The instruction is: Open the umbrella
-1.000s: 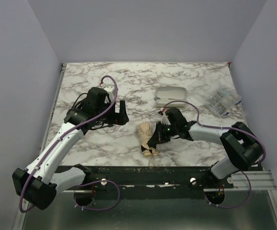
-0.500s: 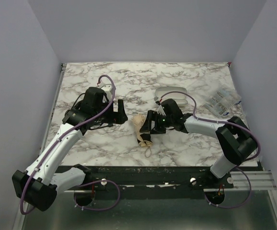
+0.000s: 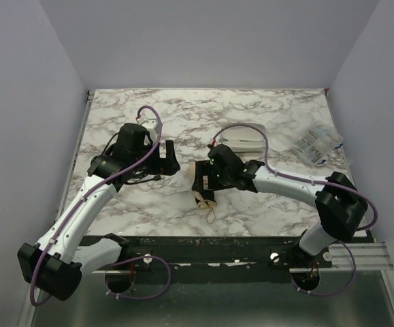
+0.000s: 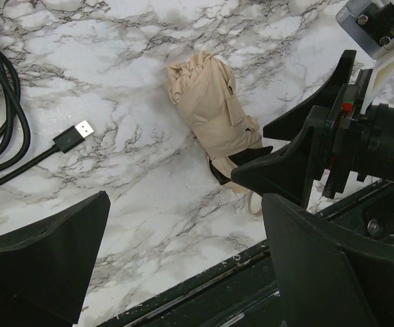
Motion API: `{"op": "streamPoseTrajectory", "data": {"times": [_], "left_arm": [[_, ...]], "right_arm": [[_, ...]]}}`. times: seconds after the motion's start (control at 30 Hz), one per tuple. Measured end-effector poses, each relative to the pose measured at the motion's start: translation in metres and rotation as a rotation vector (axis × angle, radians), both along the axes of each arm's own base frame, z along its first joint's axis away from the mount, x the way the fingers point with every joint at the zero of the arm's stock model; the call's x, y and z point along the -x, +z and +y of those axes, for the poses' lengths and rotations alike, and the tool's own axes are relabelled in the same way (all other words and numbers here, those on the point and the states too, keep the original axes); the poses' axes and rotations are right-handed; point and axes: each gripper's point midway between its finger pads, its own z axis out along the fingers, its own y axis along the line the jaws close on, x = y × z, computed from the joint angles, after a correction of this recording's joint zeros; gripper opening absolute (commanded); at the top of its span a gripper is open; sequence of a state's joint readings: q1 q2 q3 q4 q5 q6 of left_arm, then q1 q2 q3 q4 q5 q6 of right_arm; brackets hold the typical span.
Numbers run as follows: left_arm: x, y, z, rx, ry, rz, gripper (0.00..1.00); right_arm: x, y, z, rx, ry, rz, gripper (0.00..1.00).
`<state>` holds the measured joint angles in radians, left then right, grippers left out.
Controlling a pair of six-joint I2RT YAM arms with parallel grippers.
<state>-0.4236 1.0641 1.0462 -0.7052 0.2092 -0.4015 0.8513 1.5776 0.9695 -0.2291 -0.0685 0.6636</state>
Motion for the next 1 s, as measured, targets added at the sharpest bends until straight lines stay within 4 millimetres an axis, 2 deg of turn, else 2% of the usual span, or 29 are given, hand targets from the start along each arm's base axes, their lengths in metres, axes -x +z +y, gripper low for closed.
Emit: {"op": "streamPoseTrajectory", "data": {"times": [0.13,0.27,0.47,0.63,0.8,0.83,0.93,1.0], "left_arm": [[-0.001,0.0,0.001,-0.002,0.004,0.0,0.98],[-0.001,0.0,0.002,-0.007,0.01,-0.002,0.98],[-0.002,-0.001,0.005,-0.016,0.021,-0.003,0.98],[-0.001,-0.003,0.006,-0.021,0.024,0.003,0.98],[-0.001,-0.004,0.006,-0.024,0.024,0.008,0.98],[-0.001,-0.004,0.007,-0.025,0.023,0.007,0.98],[0.0,-0.004,0.007,-0.028,0.02,0.006,0.98],[0.0,-0.004,0.007,-0.028,0.019,0.005,0.98]], "right_arm": [[-0.009,0.004,0.011,0.106,-0.027,-0.072,0.88],[-0.01,-0.008,0.019,0.239,-0.039,-0.111,0.88],[-0.007,-0.034,0.008,0.412,-0.058,-0.15,0.85],[0.003,-0.054,0.0,0.497,-0.047,-0.132,0.79],[0.005,-0.058,-0.001,0.508,-0.056,-0.132,0.76],[0.005,-0.058,-0.001,0.508,-0.057,-0.132,0.78],[0.005,-0.058,-0.001,0.506,-0.055,-0.13,0.93],[0.007,-0.057,-0.001,0.498,-0.052,-0.123,0.98]]}}
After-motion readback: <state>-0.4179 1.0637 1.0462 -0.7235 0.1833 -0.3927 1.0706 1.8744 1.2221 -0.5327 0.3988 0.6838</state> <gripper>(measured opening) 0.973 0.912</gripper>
